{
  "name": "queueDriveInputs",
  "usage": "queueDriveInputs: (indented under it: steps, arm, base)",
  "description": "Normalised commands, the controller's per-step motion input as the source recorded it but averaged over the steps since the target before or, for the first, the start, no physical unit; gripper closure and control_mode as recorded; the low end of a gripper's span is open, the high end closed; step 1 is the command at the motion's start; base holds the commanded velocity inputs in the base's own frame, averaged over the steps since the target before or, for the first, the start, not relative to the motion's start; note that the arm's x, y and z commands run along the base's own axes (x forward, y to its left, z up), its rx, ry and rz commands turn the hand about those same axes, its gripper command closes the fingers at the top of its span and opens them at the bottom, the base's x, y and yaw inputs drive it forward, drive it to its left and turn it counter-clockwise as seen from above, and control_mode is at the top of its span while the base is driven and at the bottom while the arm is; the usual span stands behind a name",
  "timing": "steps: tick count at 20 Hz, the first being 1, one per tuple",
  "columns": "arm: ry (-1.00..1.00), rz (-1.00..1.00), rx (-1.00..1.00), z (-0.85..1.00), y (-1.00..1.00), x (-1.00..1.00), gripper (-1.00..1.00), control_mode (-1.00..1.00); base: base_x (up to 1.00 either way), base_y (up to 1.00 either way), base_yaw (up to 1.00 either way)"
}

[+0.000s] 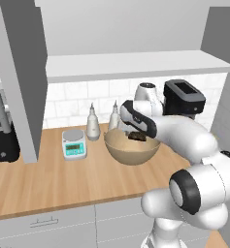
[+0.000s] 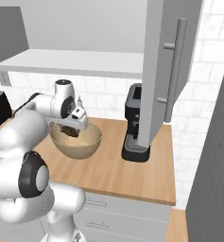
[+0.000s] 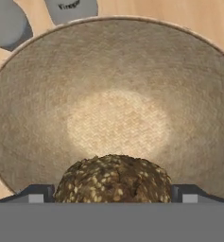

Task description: Open the cabinet, pick up the bread from the cabinet and place it in the basket. Then move the basket to the dining counter.

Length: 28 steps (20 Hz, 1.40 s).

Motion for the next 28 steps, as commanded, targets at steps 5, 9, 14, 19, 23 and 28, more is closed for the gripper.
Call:
queueDriveInputs:
  steps: [5, 9, 14, 19, 23, 28]
  arm:
    - [0.08, 0.00, -0.02, -0.57, 0.00, 0.11, 1.00, -1.00]
    - [0.00, 0.00, 0.00, -0.59, -0.03, 0.01, 1.00, -1.00]
    - [-0.04, 0.00, 0.00, -0.29, -0.03, 0.00, 1.00, -1.00]
    - [0.00, 0.00, 0.00, -0.04, -0.01, 0.00, -1.00, -1.00]
    - [0.00, 0.00, 0.00, 0.00, 0.00, 0.00, -1.00, -1.00]
    - [0.00, 0.00, 0.00, 0.00, 0.00, 0.00, -1.00, -1.00]
  base:
    - [0.00, 0.00, 0.00]
    - [0.00, 0.00, 0.00]
    - [0.00, 0.00, 0.00]
    - [0.00, 0.00, 0.00]
    - [0.00, 0.00, 0.00]
    - [0.00, 0.00, 0.00]
